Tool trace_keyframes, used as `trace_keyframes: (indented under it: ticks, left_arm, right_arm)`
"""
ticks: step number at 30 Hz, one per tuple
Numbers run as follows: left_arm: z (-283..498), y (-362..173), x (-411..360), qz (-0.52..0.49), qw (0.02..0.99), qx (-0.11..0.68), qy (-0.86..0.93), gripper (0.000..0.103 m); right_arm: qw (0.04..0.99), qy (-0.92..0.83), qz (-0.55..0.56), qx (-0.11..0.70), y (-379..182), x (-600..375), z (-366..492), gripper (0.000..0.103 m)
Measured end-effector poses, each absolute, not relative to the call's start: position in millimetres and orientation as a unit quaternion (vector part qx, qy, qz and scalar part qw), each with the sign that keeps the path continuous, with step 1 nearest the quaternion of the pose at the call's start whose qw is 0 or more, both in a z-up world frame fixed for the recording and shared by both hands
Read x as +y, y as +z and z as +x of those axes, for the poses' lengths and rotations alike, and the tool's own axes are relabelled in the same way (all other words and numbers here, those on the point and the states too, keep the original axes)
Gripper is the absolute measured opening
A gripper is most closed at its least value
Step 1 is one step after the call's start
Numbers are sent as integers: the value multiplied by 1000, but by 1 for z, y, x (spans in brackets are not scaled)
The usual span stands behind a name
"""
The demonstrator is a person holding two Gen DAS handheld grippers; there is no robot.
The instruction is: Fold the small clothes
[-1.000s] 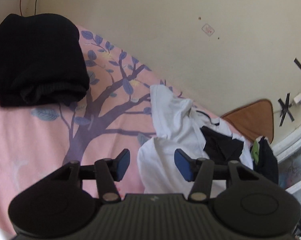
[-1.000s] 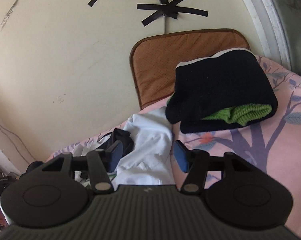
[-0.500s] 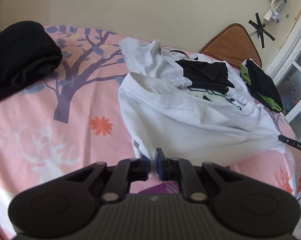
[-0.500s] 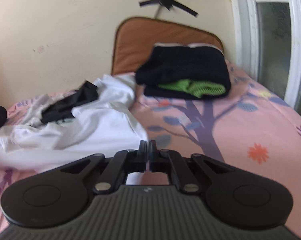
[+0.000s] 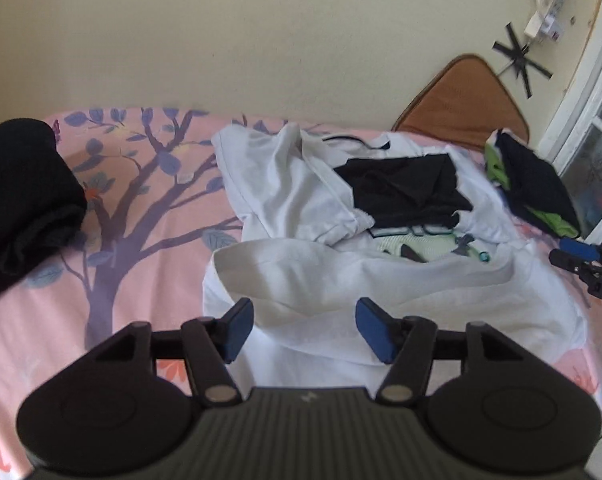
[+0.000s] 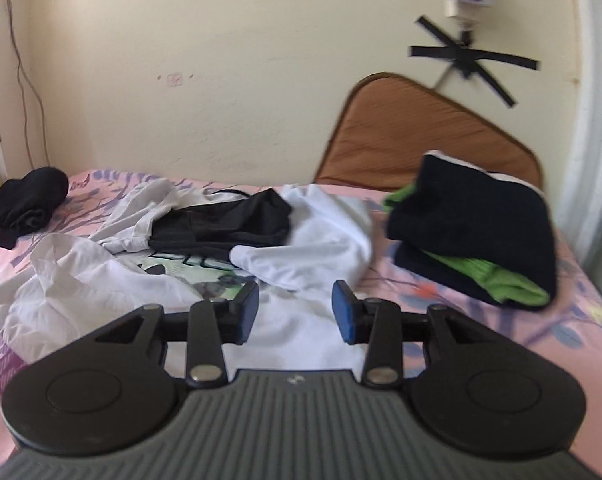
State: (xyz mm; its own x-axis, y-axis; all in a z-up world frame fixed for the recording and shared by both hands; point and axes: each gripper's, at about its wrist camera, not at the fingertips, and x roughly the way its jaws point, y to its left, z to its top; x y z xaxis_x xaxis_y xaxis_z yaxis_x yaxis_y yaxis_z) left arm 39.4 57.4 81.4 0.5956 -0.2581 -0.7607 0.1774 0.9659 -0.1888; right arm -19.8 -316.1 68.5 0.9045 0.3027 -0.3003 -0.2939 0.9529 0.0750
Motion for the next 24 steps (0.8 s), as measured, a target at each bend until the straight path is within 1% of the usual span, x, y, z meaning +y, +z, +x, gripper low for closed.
trace_keyframes:
  ticks: [1,2,3,4,5,6,7,9,11,12,14,15,16,17,18,20,21,23,24]
  left_arm:
    - [49,73,55,-46,886,446,-116,43]
    - [58,62,53,-50,880,459,-116,10]
    - [65,55,53,-57,873,470,-115,3]
    - [67,52,54,-67,874,467,-118,2]
    - [67,53,54,-69,878,459,-121,2]
    - [67,56,54,-67,883,449,-118,2]
    - [66,60,55,-68,890,436,-115,2]
    - [67,72,59,-85,902,410,-110,2]
    - [75,77,63,-98,911,391,-91,2]
    - [79,76,62,-92,915,385,-79,2]
    - [95,64,59,-73,918,386,-51,2]
    - [103,56,60,-76,910,404,-48,2]
    - [109,49,63,-85,899,426,-52,2]
    - [111,48,68,-94,894,433,-56,3]
    - [111,53,72,-94,899,424,-59,3]
    - [117,72,74,-73,918,388,-43,8]
    - [125,83,72,-68,924,376,-37,11]
    - [149,99,58,-71,928,363,-52,27]
    - [164,102,47,-65,929,360,-66,32]
  right_arm:
    - [976,149,-1,161,65,-313,-10,65]
    - [976,139,-14,169,60,-310,0,67]
    - [973,140,-17,181,55,-311,8,67]
    - [969,147,-14,198,49,-313,16,60]
    - [963,159,-8,219,43,-312,20,44]
    - [960,163,-12,226,39,-311,22,5]
    - [962,164,-13,218,40,-312,20,5]
    - [973,144,-2,179,50,-320,10,5]
    - [979,131,35,153,59,-333,9,5]
    - [979,126,48,156,60,-339,16,5]
    - [974,113,43,189,51,-337,32,6]
    - [967,115,37,226,41,-333,44,11]
    - [969,115,37,214,39,-334,43,15]
    - [968,111,26,223,44,-335,43,21]
    - [968,114,22,223,51,-337,41,27]
    - [971,141,51,185,74,-352,31,35]
    - [971,150,55,177,87,-356,34,40]
    - [971,162,48,171,109,-355,51,43]
    - [969,172,43,173,119,-352,69,47]
